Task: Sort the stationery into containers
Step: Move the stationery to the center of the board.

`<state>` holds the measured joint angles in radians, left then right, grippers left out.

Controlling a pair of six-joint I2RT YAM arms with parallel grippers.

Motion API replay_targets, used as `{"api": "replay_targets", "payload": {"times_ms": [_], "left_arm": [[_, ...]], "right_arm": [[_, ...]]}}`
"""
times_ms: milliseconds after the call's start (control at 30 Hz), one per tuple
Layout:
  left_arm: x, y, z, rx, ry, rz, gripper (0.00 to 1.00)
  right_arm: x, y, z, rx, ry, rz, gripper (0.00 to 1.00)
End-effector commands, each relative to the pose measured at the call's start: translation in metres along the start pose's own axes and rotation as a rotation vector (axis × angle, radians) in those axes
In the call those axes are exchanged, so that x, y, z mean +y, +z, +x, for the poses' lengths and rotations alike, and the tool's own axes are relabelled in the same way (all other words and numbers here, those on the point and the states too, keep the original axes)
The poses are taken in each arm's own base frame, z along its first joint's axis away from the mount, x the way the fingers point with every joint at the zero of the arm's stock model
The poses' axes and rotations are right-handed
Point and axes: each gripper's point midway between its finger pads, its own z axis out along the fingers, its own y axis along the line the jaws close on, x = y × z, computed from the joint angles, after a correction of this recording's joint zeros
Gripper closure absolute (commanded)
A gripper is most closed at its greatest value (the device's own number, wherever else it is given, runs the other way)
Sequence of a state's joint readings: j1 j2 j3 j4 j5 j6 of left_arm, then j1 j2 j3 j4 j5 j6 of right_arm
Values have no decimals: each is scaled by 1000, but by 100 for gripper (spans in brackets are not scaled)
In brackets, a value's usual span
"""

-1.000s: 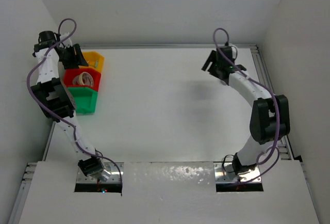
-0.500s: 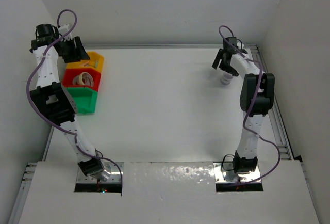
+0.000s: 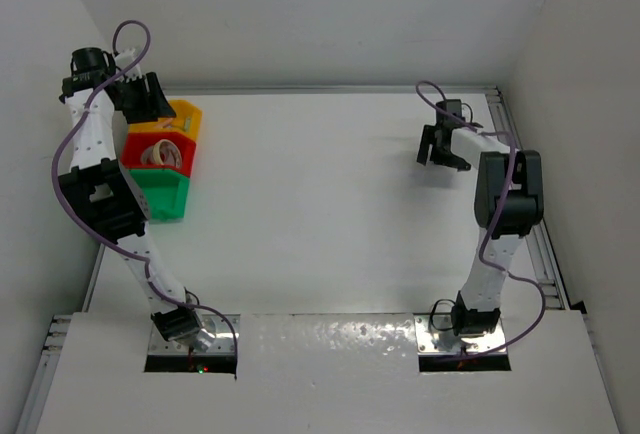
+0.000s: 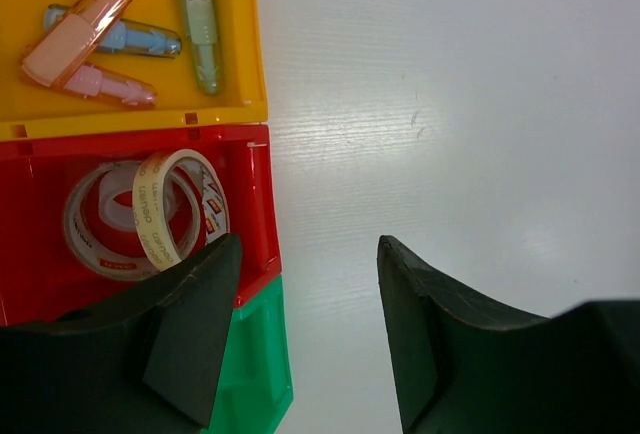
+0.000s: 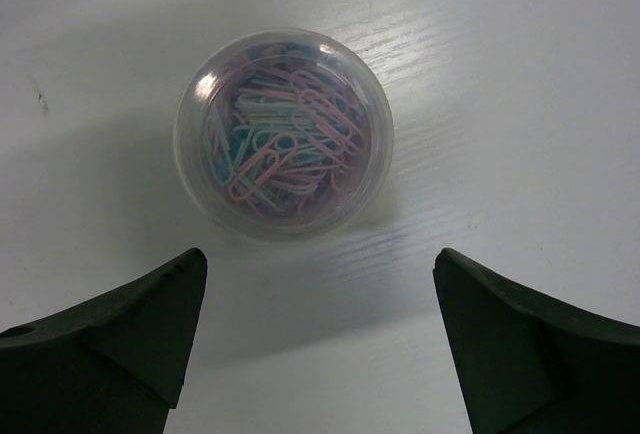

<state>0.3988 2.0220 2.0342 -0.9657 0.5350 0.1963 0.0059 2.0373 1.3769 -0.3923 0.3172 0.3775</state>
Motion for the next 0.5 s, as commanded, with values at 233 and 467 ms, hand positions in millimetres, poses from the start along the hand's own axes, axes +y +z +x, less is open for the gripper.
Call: {"api": "replay_targets", "payload": {"times_ms": [233,467], "left_arm": [[-10,-21,-19,-65,28,-11,45],[-10,-28,-22,-76,41,-36,45]], "right_arm": [[-14,12,-40,-181,-136,-52,15],[-5,14,-52,-228,-250,-184,20]]}}
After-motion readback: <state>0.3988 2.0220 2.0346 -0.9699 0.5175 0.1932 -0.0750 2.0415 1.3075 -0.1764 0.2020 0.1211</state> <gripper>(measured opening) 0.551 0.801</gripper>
